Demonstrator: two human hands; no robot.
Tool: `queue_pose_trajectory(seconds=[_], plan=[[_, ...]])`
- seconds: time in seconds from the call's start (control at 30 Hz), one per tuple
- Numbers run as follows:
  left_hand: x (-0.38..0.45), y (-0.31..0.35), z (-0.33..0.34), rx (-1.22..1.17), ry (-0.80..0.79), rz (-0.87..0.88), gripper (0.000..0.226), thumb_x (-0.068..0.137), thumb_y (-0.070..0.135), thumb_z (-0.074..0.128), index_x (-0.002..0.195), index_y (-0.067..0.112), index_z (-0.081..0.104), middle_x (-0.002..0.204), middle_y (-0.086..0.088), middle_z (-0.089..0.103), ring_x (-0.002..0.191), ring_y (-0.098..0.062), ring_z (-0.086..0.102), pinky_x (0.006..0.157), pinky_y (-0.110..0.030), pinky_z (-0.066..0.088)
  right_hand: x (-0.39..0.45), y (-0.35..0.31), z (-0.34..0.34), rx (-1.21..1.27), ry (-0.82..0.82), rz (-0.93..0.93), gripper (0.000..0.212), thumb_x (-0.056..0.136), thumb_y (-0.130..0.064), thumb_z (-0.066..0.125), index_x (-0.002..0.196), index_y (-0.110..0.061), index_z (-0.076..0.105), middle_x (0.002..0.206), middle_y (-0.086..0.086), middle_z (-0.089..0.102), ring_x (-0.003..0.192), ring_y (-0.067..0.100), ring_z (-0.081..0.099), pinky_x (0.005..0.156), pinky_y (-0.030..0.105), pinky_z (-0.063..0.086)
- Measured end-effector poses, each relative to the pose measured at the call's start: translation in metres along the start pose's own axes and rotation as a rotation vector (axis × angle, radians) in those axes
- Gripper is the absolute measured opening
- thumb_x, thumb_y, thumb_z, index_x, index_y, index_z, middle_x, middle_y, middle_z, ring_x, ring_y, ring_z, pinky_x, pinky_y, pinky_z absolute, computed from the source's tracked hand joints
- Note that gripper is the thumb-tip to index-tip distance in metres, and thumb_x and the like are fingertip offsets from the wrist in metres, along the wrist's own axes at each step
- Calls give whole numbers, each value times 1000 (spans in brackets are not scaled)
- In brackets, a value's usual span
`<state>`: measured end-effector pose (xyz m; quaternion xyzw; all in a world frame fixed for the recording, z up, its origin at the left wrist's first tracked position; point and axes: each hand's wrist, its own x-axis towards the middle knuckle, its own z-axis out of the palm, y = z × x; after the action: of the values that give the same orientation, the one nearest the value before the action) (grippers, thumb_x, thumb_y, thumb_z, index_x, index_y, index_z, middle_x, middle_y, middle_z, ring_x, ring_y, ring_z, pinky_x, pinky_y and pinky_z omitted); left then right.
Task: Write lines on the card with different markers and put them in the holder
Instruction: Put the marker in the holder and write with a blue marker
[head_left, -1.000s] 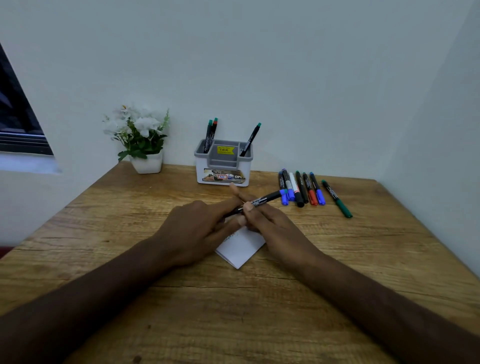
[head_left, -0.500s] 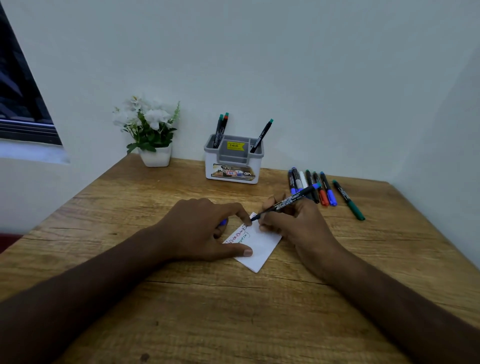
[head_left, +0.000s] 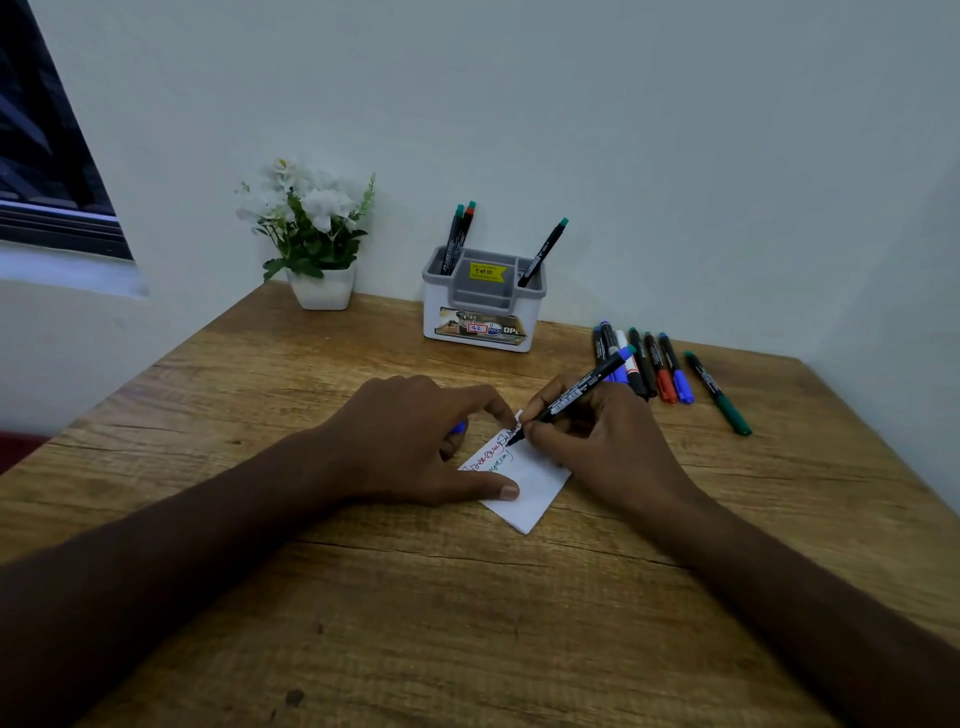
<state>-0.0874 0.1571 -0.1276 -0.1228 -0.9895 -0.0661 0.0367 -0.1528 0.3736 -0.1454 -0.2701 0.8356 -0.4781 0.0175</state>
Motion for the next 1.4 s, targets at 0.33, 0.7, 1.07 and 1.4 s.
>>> queue_pose_trajectory(seconds=[0.33,0.7,1.07,1.4], plan=[[1,0,0,-13,0,5,73,72,91,51,135,54,45,62,12,53,61,-4,51,55,-23,34,0,-1,1,-14,25,-24,9,90,-16,76,87,-25,78,84,-6,77,76,6,70,65,23,58],[0,-1,2,-5,21,9,73,71,93,49,134,55,45,58,13,53,57,-2,51,53,-22,34,1,1,0,43,31,-2,9,93,-13,74,90,-20,77,78,-12,76,69,-1,67,66,20,58],[0,-2,2,-19,12,10,74,71,93,49,134,54,45,60,12,55,59,-4,54,53,-22,36,1,0,0,34,54,7,10,94,-14,74,91,-23,76,82,-4,76,74,18,69,75,50,62],[1,-2,2,-20,14,10,73,71,93,50,133,54,46,57,12,54,56,-3,52,52,-21,36,1,-1,0,37,59,23,8,93,-16,74,92,-24,74,86,1,77,73,22,72,76,54,64]])
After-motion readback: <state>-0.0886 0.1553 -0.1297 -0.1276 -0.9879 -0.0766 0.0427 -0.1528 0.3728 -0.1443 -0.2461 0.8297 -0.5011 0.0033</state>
